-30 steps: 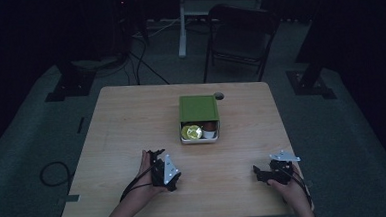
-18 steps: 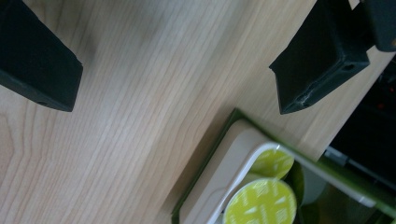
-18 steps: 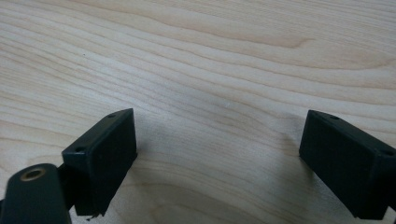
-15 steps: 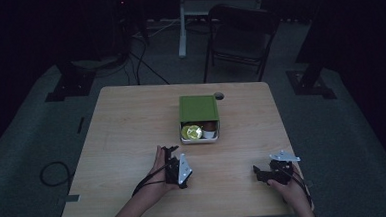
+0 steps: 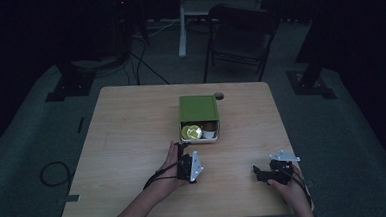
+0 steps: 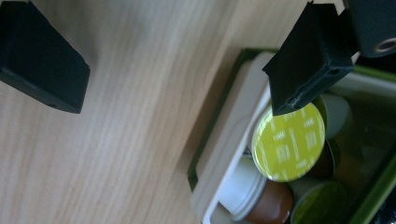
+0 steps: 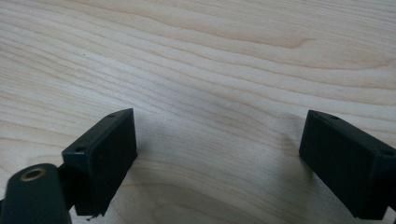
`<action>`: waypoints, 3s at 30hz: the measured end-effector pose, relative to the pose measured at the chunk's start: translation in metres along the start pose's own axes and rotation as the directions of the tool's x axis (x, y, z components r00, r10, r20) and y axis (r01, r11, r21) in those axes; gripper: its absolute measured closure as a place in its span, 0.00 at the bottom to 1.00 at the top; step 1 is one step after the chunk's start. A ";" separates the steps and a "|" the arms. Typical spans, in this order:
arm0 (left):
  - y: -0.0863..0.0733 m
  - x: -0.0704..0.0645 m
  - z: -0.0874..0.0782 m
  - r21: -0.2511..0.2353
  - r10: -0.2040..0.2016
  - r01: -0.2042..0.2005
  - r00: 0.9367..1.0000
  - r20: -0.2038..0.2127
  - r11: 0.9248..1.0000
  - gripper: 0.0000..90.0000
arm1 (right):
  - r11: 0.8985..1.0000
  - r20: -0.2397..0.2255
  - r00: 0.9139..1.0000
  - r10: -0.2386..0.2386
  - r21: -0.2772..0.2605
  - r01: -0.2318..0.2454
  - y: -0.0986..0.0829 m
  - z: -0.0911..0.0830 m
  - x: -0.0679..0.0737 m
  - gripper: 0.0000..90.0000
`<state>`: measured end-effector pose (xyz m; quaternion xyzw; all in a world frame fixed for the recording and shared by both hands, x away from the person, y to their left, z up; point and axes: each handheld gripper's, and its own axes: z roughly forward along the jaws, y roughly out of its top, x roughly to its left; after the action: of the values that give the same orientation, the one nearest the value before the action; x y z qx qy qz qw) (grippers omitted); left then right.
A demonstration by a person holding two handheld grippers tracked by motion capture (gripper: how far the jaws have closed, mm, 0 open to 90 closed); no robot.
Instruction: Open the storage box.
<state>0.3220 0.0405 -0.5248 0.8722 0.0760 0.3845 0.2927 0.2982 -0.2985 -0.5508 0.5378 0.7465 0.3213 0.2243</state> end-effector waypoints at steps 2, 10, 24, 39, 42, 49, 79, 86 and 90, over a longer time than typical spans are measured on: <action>0.003 0.001 0.004 -0.005 0.021 -0.021 1.000 -0.006 1.000 0.07 | 1.000 0.000 1.000 0.001 0.000 -0.001 0.000 0.000 0.000 0.12; 0.014 0.003 0.015 -0.043 0.083 -0.085 0.996 -0.046 0.995 0.22 | 1.000 0.000 1.000 0.001 0.000 -0.001 0.000 0.000 0.000 0.12; 0.025 0.000 0.030 -0.036 0.198 -0.203 0.974 -0.109 0.979 0.43 | 1.000 0.000 1.000 0.001 0.000 -0.001 0.000 0.000 0.000 0.12; 0.029 -0.005 0.049 0.011 0.350 -0.353 0.922 -0.164 0.936 0.57 | 1.000 0.000 1.000 0.001 -0.001 -0.001 0.000 0.000 0.000 0.12; 0.029 -0.006 0.052 0.040 0.380 -0.379 0.909 -0.171 0.924 0.60 | 1.000 0.000 1.000 0.000 -0.001 0.000 0.000 0.000 0.000 0.12; 0.029 -0.009 0.059 0.085 0.445 -0.437 0.878 -0.176 0.895 0.62 | 1.000 0.000 1.000 0.000 -0.001 0.000 0.000 0.000 0.000 0.12; 0.034 -0.011 0.057 0.101 0.469 -0.458 0.859 -0.206 0.883 0.81 | 1.000 -0.001 1.000 0.000 -0.001 0.000 0.000 0.000 0.000 0.12; 0.035 -0.015 0.051 0.103 0.469 -0.458 0.861 -0.197 0.883 0.81 | 1.000 -0.001 1.000 0.000 -0.001 0.000 0.000 0.000 0.000 0.12; 0.035 -0.017 0.047 0.103 0.477 -0.466 0.858 -0.191 0.879 0.81 | 1.000 -0.001 1.000 -0.001 -0.001 0.001 0.000 0.000 0.000 0.12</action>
<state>0.3404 -0.0158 -0.5406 0.8260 -0.0988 0.5323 0.1569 0.2981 -0.2985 -0.5509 0.5374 0.7466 0.3217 0.2244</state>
